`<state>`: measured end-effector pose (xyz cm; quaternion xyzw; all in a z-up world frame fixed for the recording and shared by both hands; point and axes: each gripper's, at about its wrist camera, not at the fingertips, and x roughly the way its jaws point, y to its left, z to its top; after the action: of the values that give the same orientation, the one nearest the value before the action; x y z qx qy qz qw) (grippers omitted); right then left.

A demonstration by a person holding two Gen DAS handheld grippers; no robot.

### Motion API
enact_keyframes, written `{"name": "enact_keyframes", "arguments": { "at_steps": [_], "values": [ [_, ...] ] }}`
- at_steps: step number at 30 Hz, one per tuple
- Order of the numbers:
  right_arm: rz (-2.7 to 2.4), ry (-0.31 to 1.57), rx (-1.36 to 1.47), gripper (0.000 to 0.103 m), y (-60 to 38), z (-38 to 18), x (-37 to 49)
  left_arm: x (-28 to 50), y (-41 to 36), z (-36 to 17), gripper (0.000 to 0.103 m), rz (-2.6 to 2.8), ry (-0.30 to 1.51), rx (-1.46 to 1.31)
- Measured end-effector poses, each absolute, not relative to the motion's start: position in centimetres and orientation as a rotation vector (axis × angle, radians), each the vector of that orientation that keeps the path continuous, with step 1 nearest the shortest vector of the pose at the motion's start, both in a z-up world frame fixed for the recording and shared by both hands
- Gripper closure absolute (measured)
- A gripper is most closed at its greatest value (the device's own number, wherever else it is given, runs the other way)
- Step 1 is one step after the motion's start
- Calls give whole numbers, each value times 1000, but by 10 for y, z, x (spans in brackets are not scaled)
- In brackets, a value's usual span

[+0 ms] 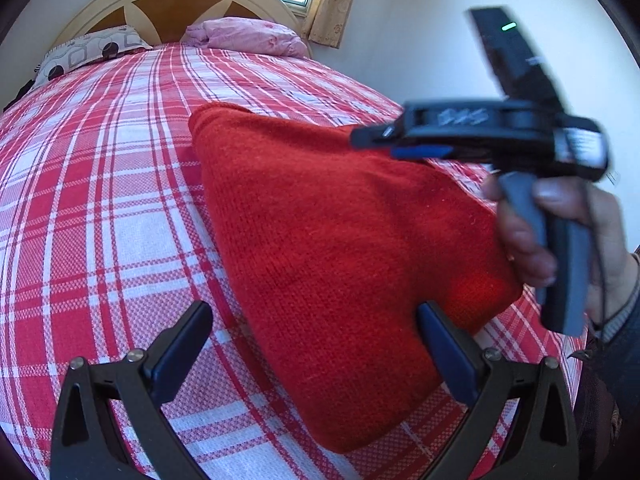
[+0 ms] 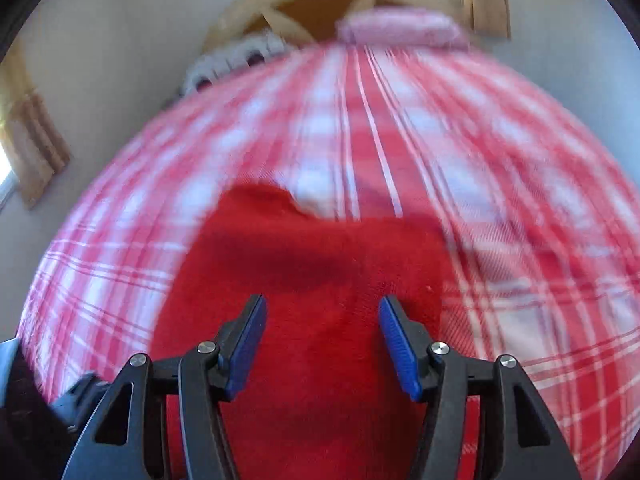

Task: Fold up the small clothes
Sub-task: 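Grasp the end of the folded red sweater with the right tool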

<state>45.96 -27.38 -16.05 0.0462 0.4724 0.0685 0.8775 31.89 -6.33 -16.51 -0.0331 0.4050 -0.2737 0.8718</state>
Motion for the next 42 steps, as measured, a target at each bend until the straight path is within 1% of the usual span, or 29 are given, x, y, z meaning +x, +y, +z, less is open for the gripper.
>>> {"name": "enact_keyframes", "arguments": {
  "at_steps": [4,6,12,15,17,18,23,26,30,42],
  "values": [
    [156,956,193,44,-296,-175,461,326,-68,-172,0,-585,905,-68],
    [164,943,177,44,-295,-177,458,326,-68,-172,0,-587,904,-69],
    [173,935,186,44,-299,-165,451,325,-67,-171,0,-589,897,-82],
    [189,867,282,43,-319,-149,439,321,-60,-167,0,-575,857,-94],
    [159,837,325,32,-336,-144,430,320,-56,-163,0,-574,830,-111],
    [153,842,338,31,-344,-145,428,320,-54,-162,0,-573,828,-122],
    [139,892,402,31,-377,-160,432,322,-49,-162,0,-573,830,-169],
    [179,897,491,31,-391,-168,438,329,-51,-170,0,-573,872,-171],
    [218,934,515,31,-387,-178,449,338,-49,-175,0,-603,913,-214],
    [413,945,512,31,-360,-186,475,349,-48,-177,0,-659,919,-257]
  ]
}}
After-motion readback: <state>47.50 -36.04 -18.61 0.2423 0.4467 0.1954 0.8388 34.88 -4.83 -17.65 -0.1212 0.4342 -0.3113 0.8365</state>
